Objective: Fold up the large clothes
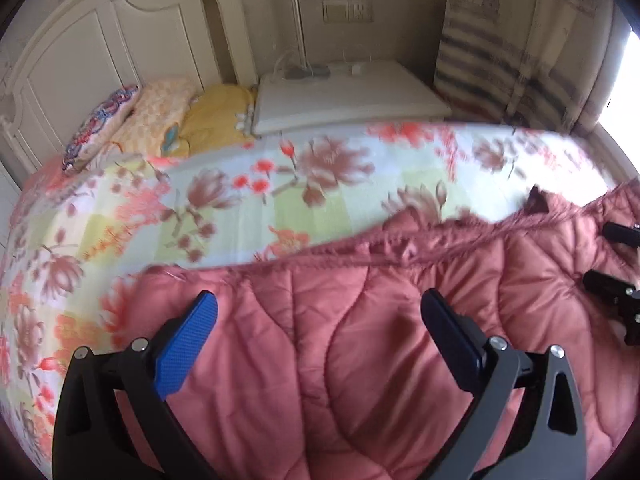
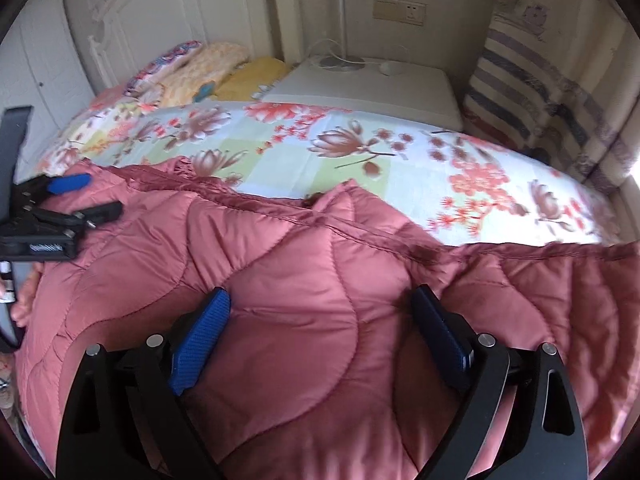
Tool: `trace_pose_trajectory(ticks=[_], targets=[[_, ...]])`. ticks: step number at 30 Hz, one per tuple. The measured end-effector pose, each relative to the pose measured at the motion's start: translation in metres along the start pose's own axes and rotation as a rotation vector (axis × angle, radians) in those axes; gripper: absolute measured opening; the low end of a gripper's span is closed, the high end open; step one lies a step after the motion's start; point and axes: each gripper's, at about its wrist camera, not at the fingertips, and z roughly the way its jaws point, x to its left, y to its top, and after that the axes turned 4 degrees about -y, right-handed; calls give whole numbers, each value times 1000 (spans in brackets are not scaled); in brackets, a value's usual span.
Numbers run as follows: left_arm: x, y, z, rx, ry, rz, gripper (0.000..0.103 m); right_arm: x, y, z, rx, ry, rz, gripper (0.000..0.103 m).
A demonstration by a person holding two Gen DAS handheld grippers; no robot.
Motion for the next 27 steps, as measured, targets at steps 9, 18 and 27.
trace_pose_trajectory(ticks=[9, 18, 27], targets=[[50, -7, 22, 56, 56, -79, 101, -72, -5, -29, -43, -173, 148, 91], [77, -17, 36, 56, -131, -244, 101, -102, -23, 6, -14, -50, 255, 97], [78, -17, 34, 31, -104, -250, 101, -108, -26, 5, -38, 26, 301, 98]])
